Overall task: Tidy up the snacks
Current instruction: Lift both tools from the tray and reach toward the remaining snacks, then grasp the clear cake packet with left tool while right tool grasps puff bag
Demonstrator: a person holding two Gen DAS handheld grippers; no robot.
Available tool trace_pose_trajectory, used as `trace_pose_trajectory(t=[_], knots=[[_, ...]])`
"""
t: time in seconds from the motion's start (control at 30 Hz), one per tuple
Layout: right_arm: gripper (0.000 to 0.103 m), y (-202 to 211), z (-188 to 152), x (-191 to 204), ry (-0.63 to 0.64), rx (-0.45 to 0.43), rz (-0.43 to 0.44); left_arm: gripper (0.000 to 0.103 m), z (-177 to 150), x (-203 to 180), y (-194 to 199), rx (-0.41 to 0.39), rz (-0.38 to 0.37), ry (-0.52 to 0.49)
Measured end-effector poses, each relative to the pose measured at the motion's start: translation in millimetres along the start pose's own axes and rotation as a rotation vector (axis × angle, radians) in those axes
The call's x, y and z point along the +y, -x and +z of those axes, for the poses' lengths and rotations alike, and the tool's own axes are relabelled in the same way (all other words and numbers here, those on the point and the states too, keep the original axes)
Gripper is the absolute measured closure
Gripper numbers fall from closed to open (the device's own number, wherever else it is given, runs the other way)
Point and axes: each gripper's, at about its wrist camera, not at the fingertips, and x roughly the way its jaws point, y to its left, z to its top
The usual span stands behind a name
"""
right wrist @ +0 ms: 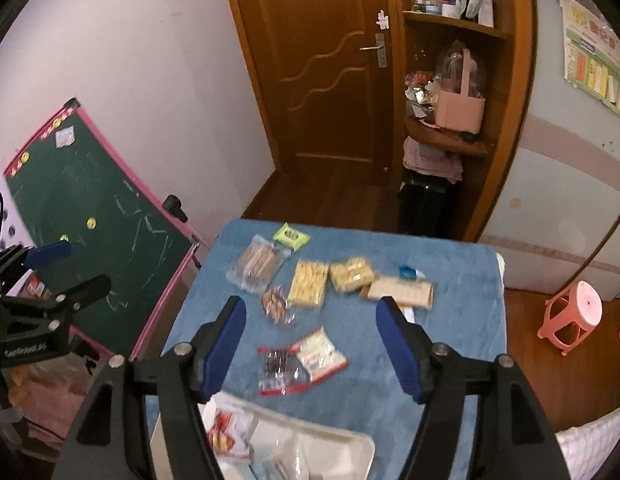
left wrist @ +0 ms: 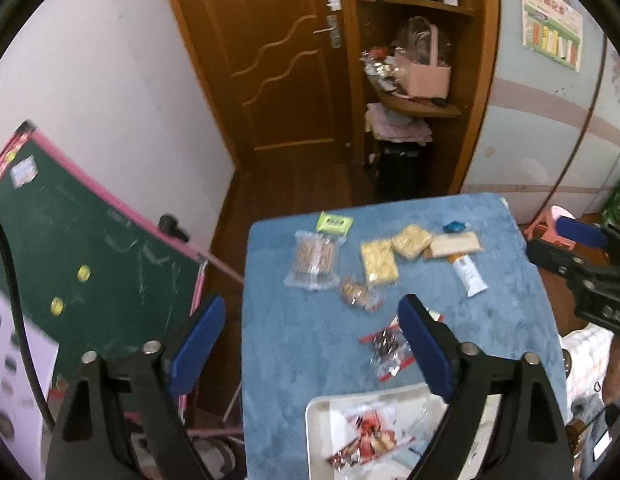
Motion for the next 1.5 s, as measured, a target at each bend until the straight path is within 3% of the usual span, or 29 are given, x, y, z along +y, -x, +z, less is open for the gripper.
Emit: trace_pose_trajectory(t=[0.03,0.2,0.4,0.47,0.63,0.73,1.07,1.17,1.5], knots=[[0.034,-7.6,9.6,-2.6,-0.005,0.009,0.002,0.004,10.1,0.9,-6.1,0.001,-0.015,-0.012],[0.034,-54.9,46.6,-9.7,-0.046,0.048,-0.015,0.003,49.7,1.8,-52.2,0.02,-0.031,-0.069],[0.034,-140.6,71.2,-21.9,-0.125,0.15,-0.073,0.003,74.1,5.5,-156.4,0.099,-0.036,-0.135],[0.034,-175.6,67.7,-26.9,-0.167,0.205,-0.08,0.003,74.8,9.6,-206.4,0.168,-0.056,-0.13],[0.034,-256.4,38.2,-35.8,-0.334,0.363,0.002,0.003,60.7,18.7,-296.6,0.3,-0.096,-0.109],[0.034,-290.0,20.8,-35.6,-0.391,0.423,0.001,0.003,50.5,20.8,-331.6,0.344,-0.12,-0.107],[0.034,-358.0,-9.2,-14.7,-0.43,0.536,-0.045,0.003,26.7,26.2,-398.9,0.455,-0.17,-0.067],[0.034,-370.4,-11.0,-7.3,-0.421,0.548,-0.096,0.003,22.5,29.7,-411.7,0.479,-0.19,-0.041],[0.039,-365.8,-20.6,5.2,-0.396,0.54,-0.164,0.003,12.4,41.2,-433.4,0.525,-0.264,0.105]])
